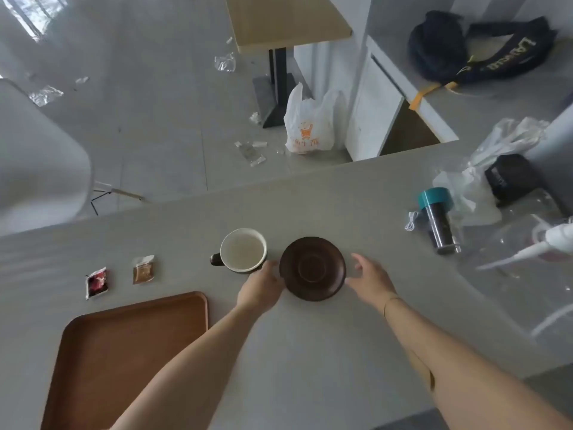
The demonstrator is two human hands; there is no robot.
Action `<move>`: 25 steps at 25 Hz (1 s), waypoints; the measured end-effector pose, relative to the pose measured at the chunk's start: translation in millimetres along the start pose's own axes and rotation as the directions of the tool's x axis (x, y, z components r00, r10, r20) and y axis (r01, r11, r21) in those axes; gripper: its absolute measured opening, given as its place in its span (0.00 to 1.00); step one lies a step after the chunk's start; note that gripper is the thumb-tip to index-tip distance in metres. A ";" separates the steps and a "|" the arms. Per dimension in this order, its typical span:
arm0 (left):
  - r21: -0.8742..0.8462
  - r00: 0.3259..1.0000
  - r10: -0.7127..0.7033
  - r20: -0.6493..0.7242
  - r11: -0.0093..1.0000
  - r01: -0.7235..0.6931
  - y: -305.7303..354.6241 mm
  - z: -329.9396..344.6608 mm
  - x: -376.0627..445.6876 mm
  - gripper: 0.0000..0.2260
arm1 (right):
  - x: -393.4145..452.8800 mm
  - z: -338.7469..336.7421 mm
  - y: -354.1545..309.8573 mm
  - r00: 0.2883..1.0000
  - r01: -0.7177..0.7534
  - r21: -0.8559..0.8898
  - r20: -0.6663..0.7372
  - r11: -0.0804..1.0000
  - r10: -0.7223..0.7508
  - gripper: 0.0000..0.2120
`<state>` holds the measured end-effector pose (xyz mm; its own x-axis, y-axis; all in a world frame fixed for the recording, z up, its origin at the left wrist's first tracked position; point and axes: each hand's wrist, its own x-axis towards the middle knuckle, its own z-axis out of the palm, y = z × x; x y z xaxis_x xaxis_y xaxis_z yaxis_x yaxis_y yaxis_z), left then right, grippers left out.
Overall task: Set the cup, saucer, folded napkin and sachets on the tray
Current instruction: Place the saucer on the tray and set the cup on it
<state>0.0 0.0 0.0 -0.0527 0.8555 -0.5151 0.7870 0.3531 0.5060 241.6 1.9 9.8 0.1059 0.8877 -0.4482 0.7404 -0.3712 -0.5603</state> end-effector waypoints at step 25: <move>-0.496 0.986 -0.163 0.043 0.853 0.162 -34.7 -25.3 -103.9 0.12 | -88.3 6.5 -20.3 0.954 -0.214 0.554 0.295 0.805 0.050 0.17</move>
<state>-37.4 -91.6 53.5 -0.1536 0.7696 -0.6198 0.3580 0.6280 0.6910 212.9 -70.7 56.3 -0.0574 0.7479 -0.6613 0.2054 -0.6394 -0.7410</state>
